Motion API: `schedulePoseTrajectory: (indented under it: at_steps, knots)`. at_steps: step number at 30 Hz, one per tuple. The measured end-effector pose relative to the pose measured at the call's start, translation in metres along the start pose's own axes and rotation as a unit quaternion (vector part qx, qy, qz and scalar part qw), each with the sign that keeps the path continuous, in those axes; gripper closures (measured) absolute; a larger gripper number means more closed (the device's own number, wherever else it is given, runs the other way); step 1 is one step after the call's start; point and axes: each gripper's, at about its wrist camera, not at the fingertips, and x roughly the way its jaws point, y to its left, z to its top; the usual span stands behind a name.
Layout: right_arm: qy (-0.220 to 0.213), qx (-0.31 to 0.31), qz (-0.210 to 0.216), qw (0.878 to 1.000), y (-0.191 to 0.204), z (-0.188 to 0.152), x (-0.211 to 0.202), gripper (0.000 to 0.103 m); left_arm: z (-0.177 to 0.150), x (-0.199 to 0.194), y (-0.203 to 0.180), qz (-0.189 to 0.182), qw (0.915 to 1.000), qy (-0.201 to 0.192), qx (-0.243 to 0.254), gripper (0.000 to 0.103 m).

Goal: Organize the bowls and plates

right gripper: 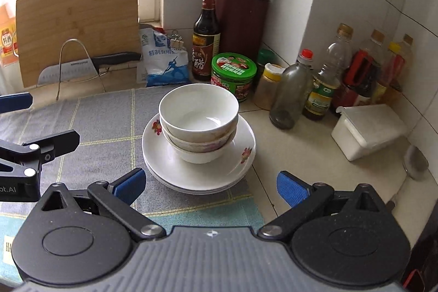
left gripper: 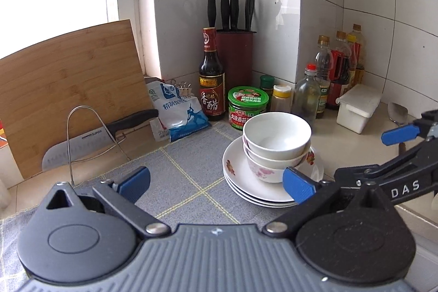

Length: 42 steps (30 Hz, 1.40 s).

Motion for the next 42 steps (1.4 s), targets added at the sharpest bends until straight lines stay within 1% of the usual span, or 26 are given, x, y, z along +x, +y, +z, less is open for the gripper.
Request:
schedulePoseTrajectory:
  at_steps: [5,8,11,23,42]
  knots:
    - [-0.026,0.030,-0.032,0.999,0.005,-0.006,-0.023,0.000,0.003,-0.011,-0.002,0.015,0.9996,0.020,-0.008,0.001]
    - [-0.037,0.042,-0.036,0.998,0.006,-0.007,-0.030,0.000,0.002,-0.013,-0.003,0.028,0.9990,0.032,-0.017,0.000]
    - [-0.043,0.050,-0.031,0.997,0.008,-0.008,-0.033,0.000,0.000,-0.013,-0.001,0.031,0.9983,0.042,-0.027,0.001]
    - [-0.040,0.055,-0.032,0.997,0.017,-0.008,-0.032,0.000,-0.002,-0.011,0.004,0.038,0.9972,0.052,-0.037,0.001]
    - [-0.041,0.049,-0.029,0.998,0.022,-0.002,-0.030,0.000,0.002,-0.007,0.009,0.046,0.9968,0.053,-0.038,0.001]
